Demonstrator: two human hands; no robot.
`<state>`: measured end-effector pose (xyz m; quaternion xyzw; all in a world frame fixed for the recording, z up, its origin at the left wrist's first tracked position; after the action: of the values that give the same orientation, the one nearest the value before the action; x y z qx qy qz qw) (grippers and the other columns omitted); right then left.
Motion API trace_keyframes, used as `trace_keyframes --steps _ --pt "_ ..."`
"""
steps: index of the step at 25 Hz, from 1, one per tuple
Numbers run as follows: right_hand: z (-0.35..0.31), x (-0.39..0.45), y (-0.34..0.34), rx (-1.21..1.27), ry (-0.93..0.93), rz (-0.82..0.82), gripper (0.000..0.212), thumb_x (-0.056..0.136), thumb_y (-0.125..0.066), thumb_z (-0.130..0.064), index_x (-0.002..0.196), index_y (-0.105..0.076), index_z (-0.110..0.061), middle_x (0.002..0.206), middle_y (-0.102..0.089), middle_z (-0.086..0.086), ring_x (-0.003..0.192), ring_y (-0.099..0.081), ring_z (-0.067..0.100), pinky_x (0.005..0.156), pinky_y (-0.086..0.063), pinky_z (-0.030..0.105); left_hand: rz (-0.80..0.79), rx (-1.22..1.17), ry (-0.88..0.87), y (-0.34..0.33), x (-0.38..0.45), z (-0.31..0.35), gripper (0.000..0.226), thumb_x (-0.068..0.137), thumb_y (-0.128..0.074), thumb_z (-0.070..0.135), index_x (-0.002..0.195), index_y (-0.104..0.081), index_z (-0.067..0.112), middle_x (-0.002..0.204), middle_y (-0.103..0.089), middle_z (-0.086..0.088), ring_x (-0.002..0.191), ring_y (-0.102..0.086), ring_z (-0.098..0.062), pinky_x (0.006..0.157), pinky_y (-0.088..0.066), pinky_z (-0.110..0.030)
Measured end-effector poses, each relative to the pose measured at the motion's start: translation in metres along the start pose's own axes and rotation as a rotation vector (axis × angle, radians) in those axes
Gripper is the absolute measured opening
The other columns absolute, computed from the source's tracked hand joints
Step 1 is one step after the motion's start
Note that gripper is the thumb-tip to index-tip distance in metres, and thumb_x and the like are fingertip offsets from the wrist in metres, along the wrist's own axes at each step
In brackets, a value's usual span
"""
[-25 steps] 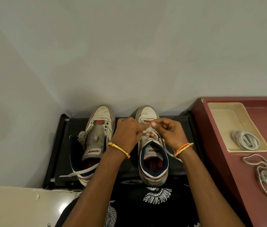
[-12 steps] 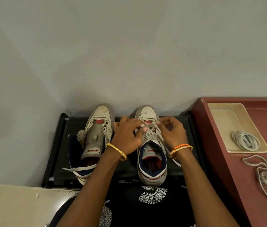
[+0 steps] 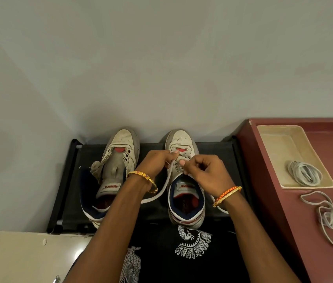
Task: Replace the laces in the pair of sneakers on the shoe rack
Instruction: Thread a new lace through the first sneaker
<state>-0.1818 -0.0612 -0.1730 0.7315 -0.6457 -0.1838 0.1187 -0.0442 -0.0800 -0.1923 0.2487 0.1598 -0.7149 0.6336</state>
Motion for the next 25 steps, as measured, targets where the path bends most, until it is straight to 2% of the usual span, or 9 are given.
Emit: trace_keyframes --steps 3,6,8,10,13,16,20,23,25 --pt "-0.006 -0.008 0.002 -0.018 0.012 -0.05 0.038 0.088 -0.063 -0.019 0.052 -0.06 -0.009 0.044 -0.055 -0.008 0.045 -0.048 0.0 0.051 -0.038 0.01 -0.011 -0.041 -0.018 0.001 0.004 0.001 0.024 0.093 -0.055 0.027 0.092 -0.072 0.01 0.093 -0.068 -0.003 0.08 -0.057 -0.012 0.068 -0.043 -0.021" --pt "-0.005 -0.027 0.005 -0.164 0.047 -0.116 0.04 0.088 -0.062 -0.018 0.052 -0.055 0.0 0.044 -0.048 0.003 0.042 -0.04 0.005 0.047 -0.034 0.016 0.104 0.098 -0.081 0.006 0.023 -0.003 0.025 0.09 -0.059 0.031 0.084 -0.074 0.012 0.094 -0.071 -0.011 0.083 -0.06 -0.018 0.083 -0.051 -0.033" --pt "-0.002 -0.04 0.006 -0.261 0.068 -0.144 0.042 0.087 -0.061 -0.02 0.049 -0.05 -0.006 0.039 -0.039 -0.004 0.04 -0.036 0.009 0.045 -0.029 0.017 0.192 0.251 -0.123 0.007 0.033 -0.007 0.031 0.088 -0.061 0.038 0.084 -0.075 0.01 0.093 -0.071 -0.013 0.085 -0.061 -0.022 0.093 -0.048 -0.045" --pt "-0.002 -0.047 0.006 -0.354 0.127 -0.136 0.047 0.086 -0.061 -0.019 0.045 -0.038 -0.015 0.038 -0.033 -0.006 0.041 -0.035 0.012 0.044 -0.026 0.016 0.223 0.389 -0.168 0.001 0.039 -0.007 0.034 0.088 -0.059 0.042 0.08 -0.074 0.013 0.083 -0.07 -0.007 0.089 -0.062 -0.025 0.094 -0.044 -0.049" --pt "-0.004 -0.049 -0.001 -0.425 0.218 -0.139 0.05 0.084 -0.058 -0.018 0.045 -0.026 -0.02 0.043 -0.03 -0.005 0.045 -0.033 0.013 0.046 -0.024 0.019 0.273 0.476 -0.189 -0.001 0.04 -0.005 0.035 0.088 -0.058 0.042 0.059 -0.064 0.024 0.059 -0.052 0.006 0.091 -0.061 -0.035 0.093 -0.044 -0.051" --pt "-0.003 -0.05 -0.006 -0.432 0.251 -0.136 0.044 0.081 -0.052 -0.024 0.046 -0.026 -0.021 0.046 -0.033 -0.005 0.046 -0.037 0.015 0.046 -0.029 0.021 0.316 0.534 -0.191 -0.003 0.04 -0.005 0.042 0.09 -0.057 0.041 0.051 -0.053 0.025 0.061 -0.051 0.004 0.088 -0.06 -0.033 0.09 -0.046 -0.049" --pt "0.005 -0.05 -0.007 -0.345 0.209 -0.118 0.047 0.084 -0.057 -0.02 0.044 -0.031 -0.02 0.043 -0.036 -0.005 0.045 -0.037 0.013 0.047 -0.031 0.022 0.263 0.428 -0.206 -0.005 0.044 -0.014 0.032 0.088 -0.062 0.037 0.071 -0.071 0.011 0.068 -0.061 -0.006 0.072 -0.056 -0.021 0.077 -0.048 -0.035" --pt "0.012 -0.049 -0.005 -0.182 0.125 -0.064 0.04 0.084 -0.06 -0.02 0.048 -0.048 -0.009 0.048 -0.049 0.003 0.045 -0.04 0.015 0.047 -0.036 0.027 0.15 0.288 -0.223 0.002 0.041 -0.019 0.03 0.085 -0.067 0.031 0.088 -0.072 0.001 0.08 -0.068 -0.022 0.07 -0.056 -0.019 0.079 -0.051 -0.041" --pt "0.013 -0.044 0.001 -0.087 0.108 0.062 0.036 0.084 -0.055 -0.025 0.055 -0.056 -0.004 0.057 -0.055 0.01 0.053 -0.049 0.019 0.054 -0.042 0.031 0.12 0.283 -0.265 0.005 0.03 -0.016 0.03 0.087 -0.065 0.031 0.098 -0.07 0.005 0.086 -0.069 -0.019 0.077 -0.062 -0.02 0.083 -0.052 -0.042"
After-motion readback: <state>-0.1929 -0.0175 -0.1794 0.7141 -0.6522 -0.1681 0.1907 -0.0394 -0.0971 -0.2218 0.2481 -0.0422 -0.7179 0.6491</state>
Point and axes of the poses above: each hand's wrist, its own x-axis towards the middle knuckle, its own y-axis out of the back of the hand, z = x × y, the point moved 5 cm from there along x, towards the middle knuckle
